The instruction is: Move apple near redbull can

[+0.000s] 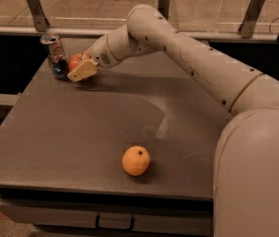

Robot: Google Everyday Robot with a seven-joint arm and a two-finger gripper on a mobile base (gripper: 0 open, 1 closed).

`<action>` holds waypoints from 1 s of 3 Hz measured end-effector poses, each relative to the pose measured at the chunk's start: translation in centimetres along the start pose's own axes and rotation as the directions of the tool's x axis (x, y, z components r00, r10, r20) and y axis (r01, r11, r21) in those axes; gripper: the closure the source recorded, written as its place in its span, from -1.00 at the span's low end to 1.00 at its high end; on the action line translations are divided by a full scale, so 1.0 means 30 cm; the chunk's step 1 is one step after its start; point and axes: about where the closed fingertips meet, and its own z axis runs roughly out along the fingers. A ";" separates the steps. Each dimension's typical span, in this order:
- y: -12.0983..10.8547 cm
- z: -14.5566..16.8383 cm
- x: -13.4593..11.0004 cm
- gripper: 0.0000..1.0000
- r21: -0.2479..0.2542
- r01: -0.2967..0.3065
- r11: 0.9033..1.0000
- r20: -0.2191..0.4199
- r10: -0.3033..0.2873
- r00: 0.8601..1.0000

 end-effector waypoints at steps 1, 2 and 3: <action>-0.005 0.007 0.008 -1.00 0.002 -0.012 1.000 0.005 0.012 1.000; -0.003 -0.002 0.020 -1.00 0.001 -0.025 1.000 0.011 0.025 1.000; -0.032 -0.081 0.034 -1.00 0.028 -0.018 0.999 0.014 0.017 1.000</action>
Offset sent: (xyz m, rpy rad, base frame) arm 0.0005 -0.0146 -0.0037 0.0275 0.0256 -0.0295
